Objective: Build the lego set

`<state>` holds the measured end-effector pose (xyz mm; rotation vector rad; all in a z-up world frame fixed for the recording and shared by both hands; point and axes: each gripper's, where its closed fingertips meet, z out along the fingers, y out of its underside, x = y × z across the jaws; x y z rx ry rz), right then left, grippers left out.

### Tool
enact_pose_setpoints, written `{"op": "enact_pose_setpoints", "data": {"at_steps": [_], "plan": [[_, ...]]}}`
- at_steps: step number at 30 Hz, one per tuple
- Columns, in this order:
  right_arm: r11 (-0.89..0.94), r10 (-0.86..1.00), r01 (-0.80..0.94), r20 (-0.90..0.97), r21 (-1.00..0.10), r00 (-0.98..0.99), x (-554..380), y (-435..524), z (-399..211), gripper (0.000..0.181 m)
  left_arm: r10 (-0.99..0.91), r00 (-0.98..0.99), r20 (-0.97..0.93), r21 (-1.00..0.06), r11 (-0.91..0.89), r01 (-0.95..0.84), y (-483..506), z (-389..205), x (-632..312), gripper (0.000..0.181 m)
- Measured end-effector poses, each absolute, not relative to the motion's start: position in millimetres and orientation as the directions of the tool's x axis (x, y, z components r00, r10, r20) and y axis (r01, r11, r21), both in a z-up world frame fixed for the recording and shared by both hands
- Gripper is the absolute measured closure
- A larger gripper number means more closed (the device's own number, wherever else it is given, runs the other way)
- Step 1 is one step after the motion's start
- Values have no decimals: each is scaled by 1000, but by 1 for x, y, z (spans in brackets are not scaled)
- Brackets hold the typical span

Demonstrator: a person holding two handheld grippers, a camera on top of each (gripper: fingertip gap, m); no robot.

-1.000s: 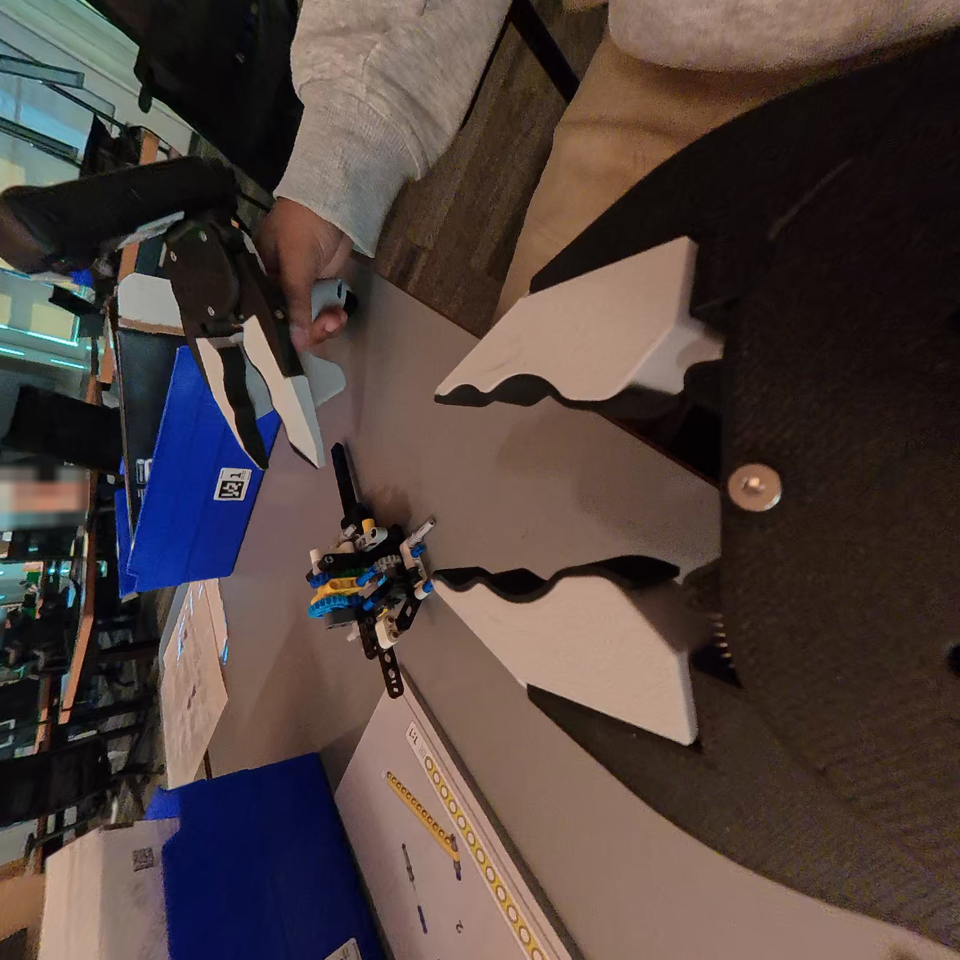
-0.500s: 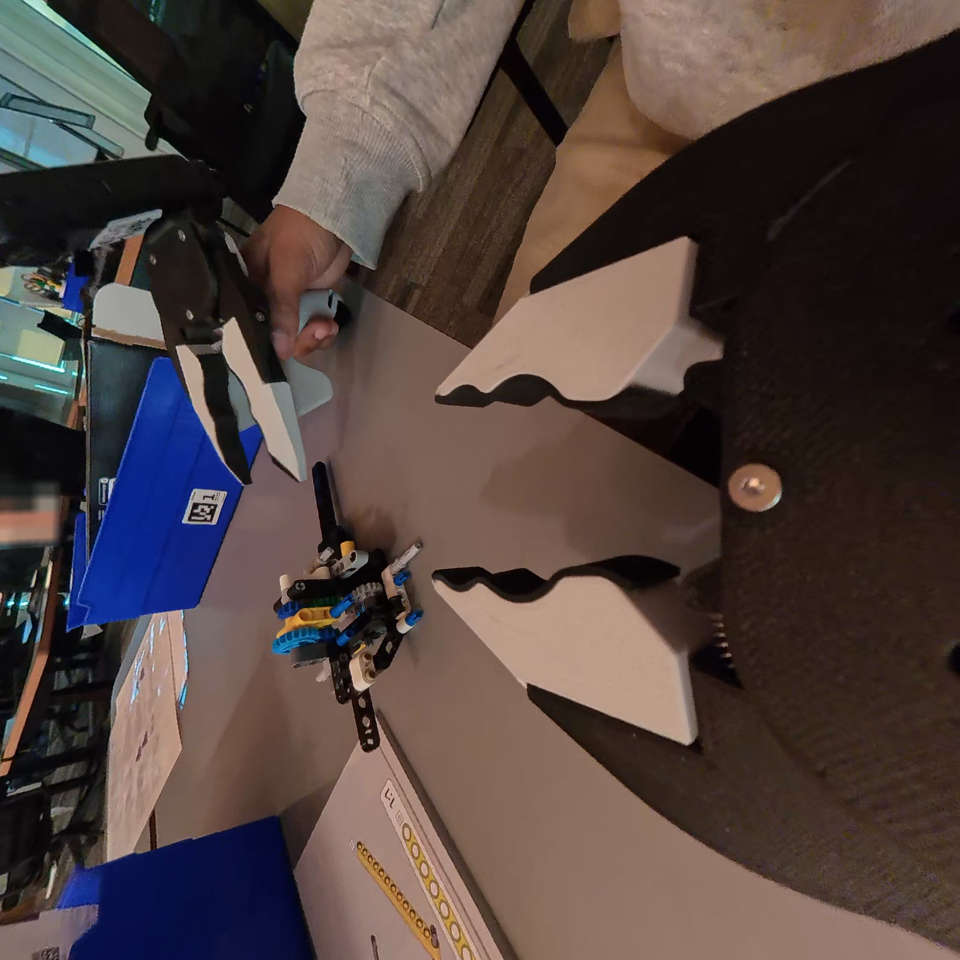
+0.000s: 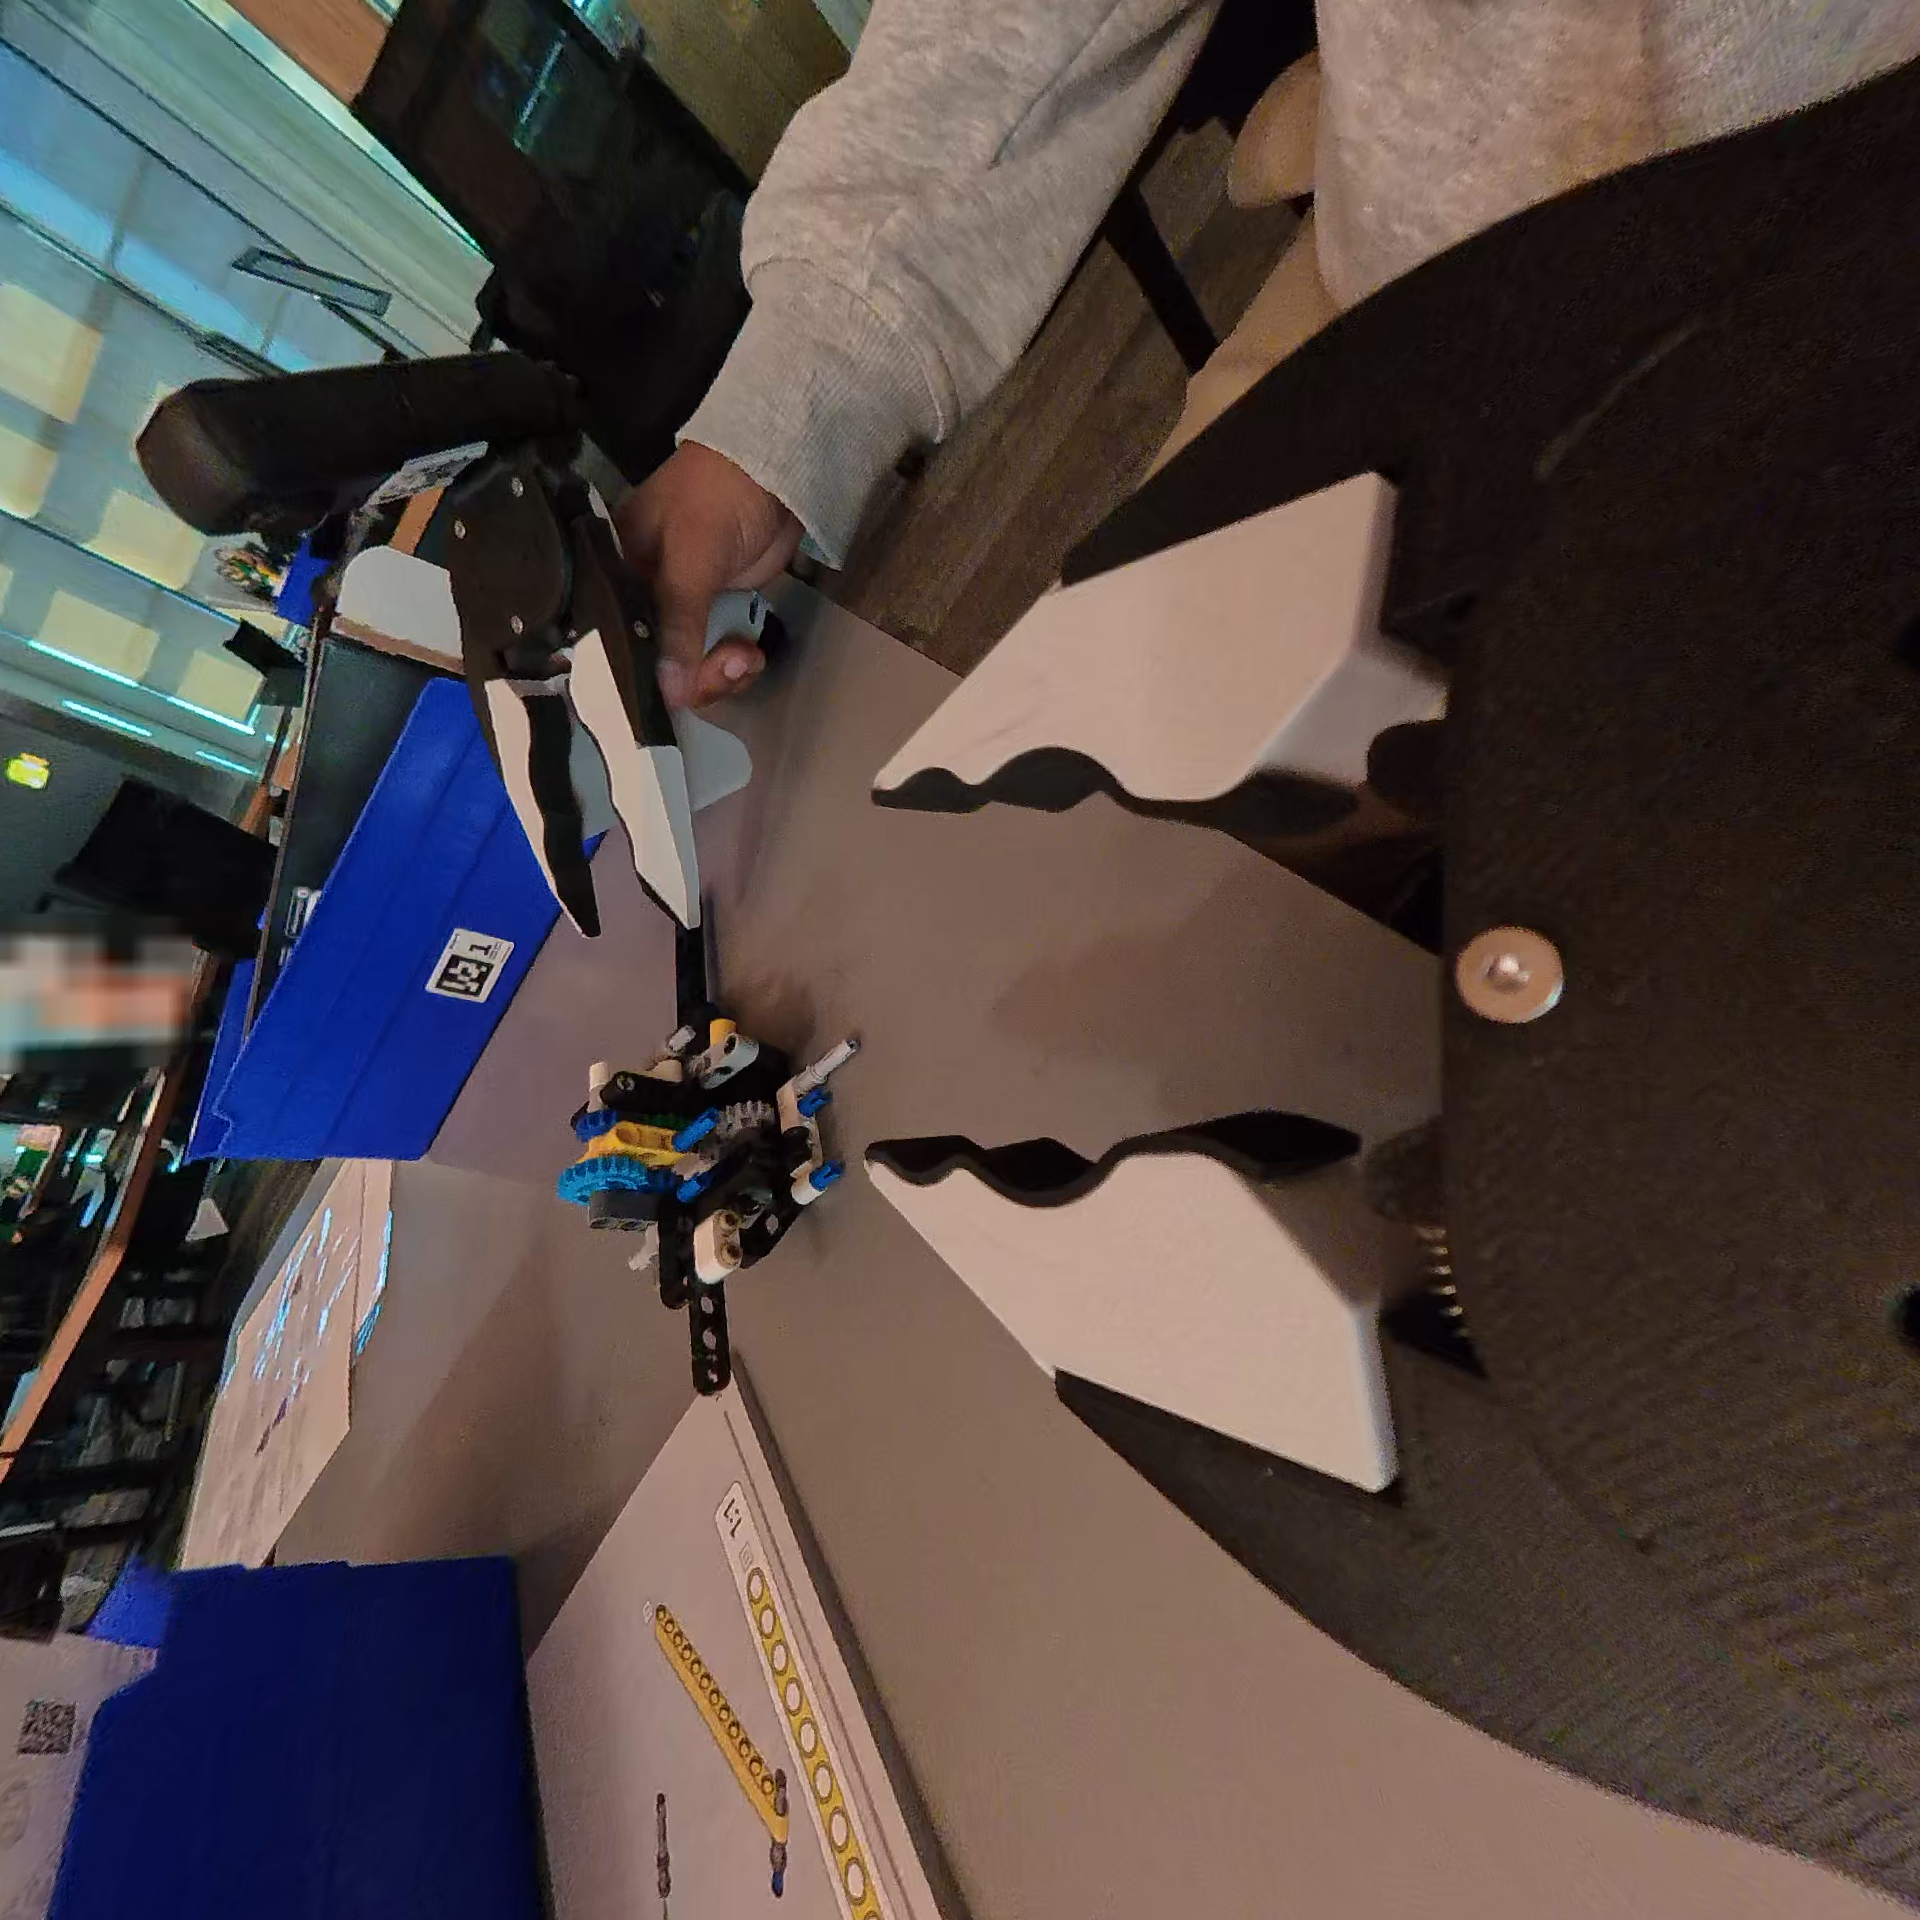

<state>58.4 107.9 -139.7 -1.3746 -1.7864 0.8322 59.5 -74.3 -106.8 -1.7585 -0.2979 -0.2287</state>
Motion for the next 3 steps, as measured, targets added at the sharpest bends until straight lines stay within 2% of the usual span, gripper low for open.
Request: {"op": "enact_pose_setpoints", "data": {"at_steps": [1,3], "plan": [[219,973,506,151,-834,-172,58,108,-140,123,75,945,319,-926,-189,327,-75,-107,59,119],[216,974,504,146,-837,-174,59,107,-139,123,78,946,316,-926,-192,325,-75,-107,59,119]]}}
